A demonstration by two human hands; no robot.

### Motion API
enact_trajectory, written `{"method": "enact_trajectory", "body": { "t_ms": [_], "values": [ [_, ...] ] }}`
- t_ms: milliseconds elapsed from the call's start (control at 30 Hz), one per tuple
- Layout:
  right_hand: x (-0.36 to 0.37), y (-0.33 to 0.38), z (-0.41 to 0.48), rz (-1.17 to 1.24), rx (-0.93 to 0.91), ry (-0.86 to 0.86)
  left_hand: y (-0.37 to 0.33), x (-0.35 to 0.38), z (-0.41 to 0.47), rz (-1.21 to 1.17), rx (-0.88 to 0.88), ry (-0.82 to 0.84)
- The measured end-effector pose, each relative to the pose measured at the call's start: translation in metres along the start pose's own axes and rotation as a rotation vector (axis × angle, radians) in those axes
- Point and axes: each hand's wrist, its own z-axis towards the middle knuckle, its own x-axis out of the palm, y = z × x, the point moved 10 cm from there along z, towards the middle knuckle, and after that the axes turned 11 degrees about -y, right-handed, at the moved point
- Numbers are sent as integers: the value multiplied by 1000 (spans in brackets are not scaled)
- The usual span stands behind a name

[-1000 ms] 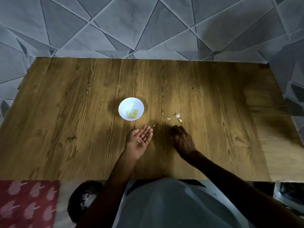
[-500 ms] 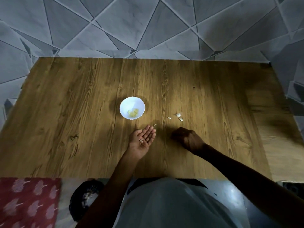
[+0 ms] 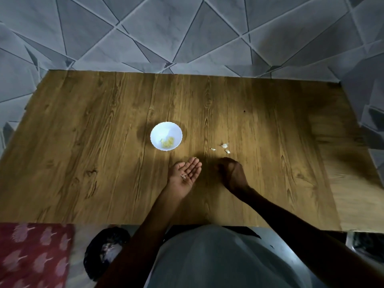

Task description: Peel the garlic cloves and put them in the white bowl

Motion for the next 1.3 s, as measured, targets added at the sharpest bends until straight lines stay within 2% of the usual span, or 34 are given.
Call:
{"method": "enact_trajectory", "body": {
  "t_ms": [100,167,200,300,367,567,700,767,1000,1100,1300],
  "values": [
    [-12,24,7,291,216,-52,5,3,-1,11,18,-44],
    [-10,49,7,512,272,-7,12,8,0,9,13,-57],
    [-9,58,7,536,266,13,15,11,1,5,7,-52],
    [-4,70,6,290,190,65,20,16,4,42,-7,-14],
    [-7,69,8,214,175,55,21,18,6,39,-16,-7],
    [-15,69,9,247,59,3,23,25,4,-4,-23,23],
    [-33,55,15,341,121,-87,21,28,-1,-24,-12,8],
    [-44,41,19,277,112,-122,16,27,3,-34,1,18],
    [-35,-33,-6,-105,157,46,-14,5,13,-89,28,48],
    [-33,-29,-12,-96,83,14,-21,-2,16,-114,19,45],
    [-5,-3,-20,-88,-30,62,-21,-3,16,-113,7,29]
  ]
}}
